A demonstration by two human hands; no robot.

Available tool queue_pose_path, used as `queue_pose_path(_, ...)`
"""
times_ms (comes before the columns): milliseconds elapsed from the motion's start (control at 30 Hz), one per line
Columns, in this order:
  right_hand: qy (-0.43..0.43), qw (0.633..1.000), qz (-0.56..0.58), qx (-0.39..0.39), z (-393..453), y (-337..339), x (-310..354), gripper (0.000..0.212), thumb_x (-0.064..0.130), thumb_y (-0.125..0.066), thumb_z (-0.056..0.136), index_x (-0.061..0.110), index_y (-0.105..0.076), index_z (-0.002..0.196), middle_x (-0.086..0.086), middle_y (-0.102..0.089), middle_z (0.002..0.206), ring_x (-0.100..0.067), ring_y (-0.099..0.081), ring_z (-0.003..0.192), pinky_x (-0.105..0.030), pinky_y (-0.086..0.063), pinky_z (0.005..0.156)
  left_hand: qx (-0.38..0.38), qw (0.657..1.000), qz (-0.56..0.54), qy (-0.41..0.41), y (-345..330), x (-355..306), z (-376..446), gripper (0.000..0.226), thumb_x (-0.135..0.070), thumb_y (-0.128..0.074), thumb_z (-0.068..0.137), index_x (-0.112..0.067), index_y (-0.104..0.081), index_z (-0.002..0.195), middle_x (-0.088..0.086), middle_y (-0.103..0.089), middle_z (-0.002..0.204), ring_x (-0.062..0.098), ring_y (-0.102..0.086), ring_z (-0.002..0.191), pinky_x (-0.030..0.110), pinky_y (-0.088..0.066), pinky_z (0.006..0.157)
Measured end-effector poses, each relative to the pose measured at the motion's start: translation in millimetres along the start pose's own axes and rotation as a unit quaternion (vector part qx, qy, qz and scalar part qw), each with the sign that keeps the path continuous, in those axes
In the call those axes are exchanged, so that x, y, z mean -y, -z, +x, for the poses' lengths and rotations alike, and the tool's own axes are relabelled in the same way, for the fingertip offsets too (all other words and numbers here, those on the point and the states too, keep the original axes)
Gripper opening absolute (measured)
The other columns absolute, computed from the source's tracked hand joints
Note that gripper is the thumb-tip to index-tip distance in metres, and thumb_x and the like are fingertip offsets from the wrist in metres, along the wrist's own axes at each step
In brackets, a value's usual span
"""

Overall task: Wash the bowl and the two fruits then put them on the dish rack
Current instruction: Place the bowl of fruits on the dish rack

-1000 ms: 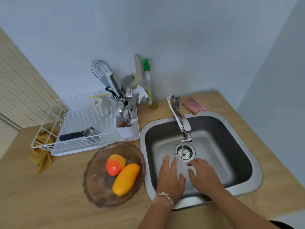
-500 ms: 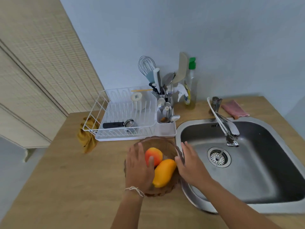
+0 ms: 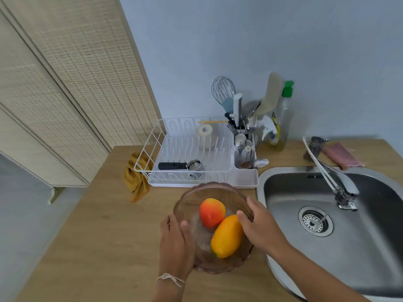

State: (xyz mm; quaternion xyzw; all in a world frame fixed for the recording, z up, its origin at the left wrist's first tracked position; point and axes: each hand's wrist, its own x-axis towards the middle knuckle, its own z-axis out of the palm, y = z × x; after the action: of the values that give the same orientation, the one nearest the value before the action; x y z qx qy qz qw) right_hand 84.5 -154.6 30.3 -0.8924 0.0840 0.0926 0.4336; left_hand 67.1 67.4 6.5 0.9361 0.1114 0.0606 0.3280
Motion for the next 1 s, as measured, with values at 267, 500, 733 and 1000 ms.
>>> queue_pose_path(267, 0.074, 0.995, 0.026, 0.058, 28, 13, 87, 0.052, 0.068, -0.043, 0.089, 0.027, -0.045, 0.122, 0.011, -0.042, 0.13, -0.01, -0.042, 0.123, -0.034, -0.038, 0.105, -0.06, 0.996, -0.01, -0.071, 96, -16, 62, 0.079, -0.062, -0.018, 0.092, 0.001, -0.054, 0.123, 0.021, -0.057, 0.115, 0.037, -0.051, 0.112, 0.038, -0.038, 0.089)
queue_pose_path(500, 0.082, 0.996, -0.032, 0.008, 117, 41, 145, 0.04, 0.047, -0.046, 0.096, 0.011, -0.052, 0.113, -0.008, -0.051, 0.123, -0.022, -0.054, 0.101, -0.036, -0.041, 0.079, -0.05, 0.992, -0.034, -0.115, 91, -55, 163, 0.059, -0.058, -0.021, 0.098, -0.01, -0.056, 0.099, 0.018, -0.057, 0.11, 0.033, -0.049, 0.11, 0.039, -0.04, 0.091)
queue_pose_path(733, 0.059, 0.99, -0.127, -0.021, 194, 39, 151, 0.041, 0.041, -0.045, 0.097, 0.02, -0.034, 0.064, -0.009, -0.042, 0.082, -0.025, -0.045, 0.082, -0.031, -0.034, 0.064, -0.011, 0.997, -0.037, -0.073, 56, -77, 229, 0.07, -0.056, -0.021, 0.098, 0.003, -0.056, 0.108, 0.025, -0.055, 0.115, 0.036, -0.053, 0.107, 0.037, -0.04, 0.087)
queue_pose_path(1000, 0.016, 0.985, -0.173, 0.008, 216, 29, 132, 0.046, 0.047, -0.039, 0.099, 0.002, -0.052, 0.099, -0.02, -0.055, 0.119, -0.034, -0.054, 0.112, -0.041, -0.045, 0.09, 0.056, 0.997, -0.038, -0.044, 35, -64, 232, 0.047, -0.04, -0.034, 0.105, 0.001, -0.056, 0.109, 0.024, -0.046, 0.128, 0.021, -0.041, 0.099, 0.025, -0.029, 0.089)
